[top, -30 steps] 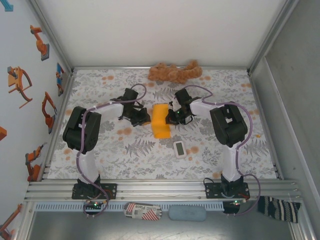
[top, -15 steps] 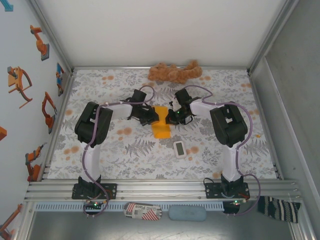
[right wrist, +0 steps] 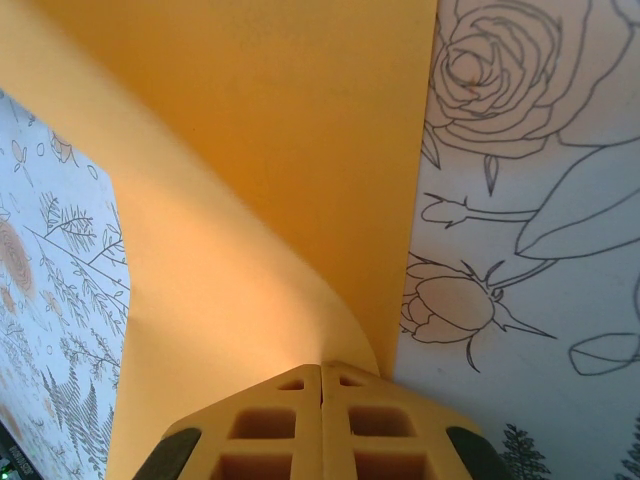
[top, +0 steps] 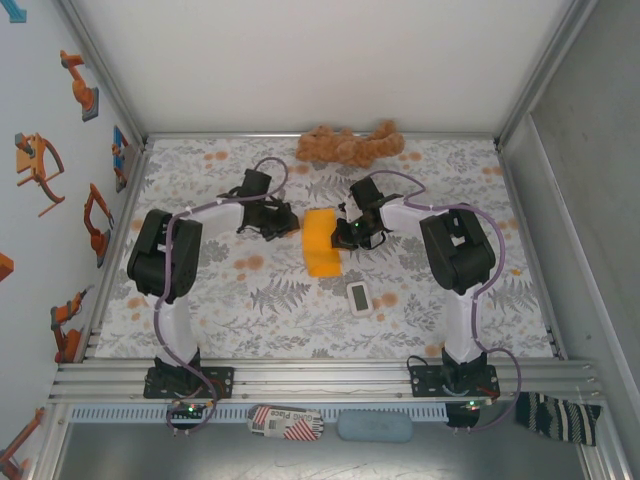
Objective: Fold a paper plane with a square sheet of paper (pick it up from the middle)
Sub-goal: First fold the square sheet of paper in half at the center of the table.
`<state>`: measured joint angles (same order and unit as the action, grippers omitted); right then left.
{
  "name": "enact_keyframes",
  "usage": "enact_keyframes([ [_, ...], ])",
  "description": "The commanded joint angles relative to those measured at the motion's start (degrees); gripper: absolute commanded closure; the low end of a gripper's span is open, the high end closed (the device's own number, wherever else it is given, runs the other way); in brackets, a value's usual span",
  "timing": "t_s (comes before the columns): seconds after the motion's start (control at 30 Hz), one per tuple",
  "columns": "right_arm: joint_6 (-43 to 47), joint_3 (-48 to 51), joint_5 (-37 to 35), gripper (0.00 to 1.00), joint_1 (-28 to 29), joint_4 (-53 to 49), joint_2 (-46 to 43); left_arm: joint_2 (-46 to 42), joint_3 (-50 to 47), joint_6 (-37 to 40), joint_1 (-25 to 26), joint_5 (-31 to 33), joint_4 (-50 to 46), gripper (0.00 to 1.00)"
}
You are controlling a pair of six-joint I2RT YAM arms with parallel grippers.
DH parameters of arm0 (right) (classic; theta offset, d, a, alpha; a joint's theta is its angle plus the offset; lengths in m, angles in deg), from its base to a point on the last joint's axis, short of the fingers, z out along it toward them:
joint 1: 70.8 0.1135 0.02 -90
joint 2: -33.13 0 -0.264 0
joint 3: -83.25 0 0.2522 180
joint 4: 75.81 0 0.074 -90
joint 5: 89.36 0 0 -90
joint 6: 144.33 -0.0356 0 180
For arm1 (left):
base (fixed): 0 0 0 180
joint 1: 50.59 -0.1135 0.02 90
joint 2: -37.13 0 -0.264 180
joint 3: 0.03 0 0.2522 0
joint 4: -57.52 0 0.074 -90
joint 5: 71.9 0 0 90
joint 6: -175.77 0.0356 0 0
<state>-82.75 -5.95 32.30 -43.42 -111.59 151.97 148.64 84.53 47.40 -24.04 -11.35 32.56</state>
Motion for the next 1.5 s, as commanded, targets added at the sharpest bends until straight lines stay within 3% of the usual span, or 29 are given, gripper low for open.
enact_keyframes([
  [0.0, 1.1, 4.4, -11.9, 1.00, -0.2, -8.1, 6.2, 0.7, 1.4, -2.6, 3.9, -1.9, 4.4, 0.90],
  [0.3, 1.0, 5.0, -12.1, 1.00, -0.2, -7.7, 6.5, 10.0, 4.7, -2.9, 4.1, -1.4, 5.3, 0.90],
  [0.77, 1.1, 5.0, -12.5, 1.00, -0.2, -7.2, 7.3, 11.3, 7.5, 4.8, -6.4, 4.6, -1.9, 0.90],
  [0.9, 1.1, 5.2, -12.6, 1.00, -0.2, -7.2, 7.2, 6.9, 6.8, 2.6, -5.6, 1.0, 0.8, 0.91],
  [1.07, 1.1, 5.2, -12.4, 1.00, -0.2, -7.2, 7.4, 2.5, -0.1, -5.5, -0.4, -2.1, 14.3, 0.90],
  [1.23, 1.1, 5.3, -12.2, 1.00, -0.2, -7.2, 7.7, 7.1, 2.6, -6.5, 2.6, -2.0, 14.2, 0.90],
  [1.47, 1.2, 5.8, -12.5, 1.00, -0.2, -7.1, 7.2, 12.7, 8.1, -3.6, 1.8, 0.2, 8.8, 0.90],
])
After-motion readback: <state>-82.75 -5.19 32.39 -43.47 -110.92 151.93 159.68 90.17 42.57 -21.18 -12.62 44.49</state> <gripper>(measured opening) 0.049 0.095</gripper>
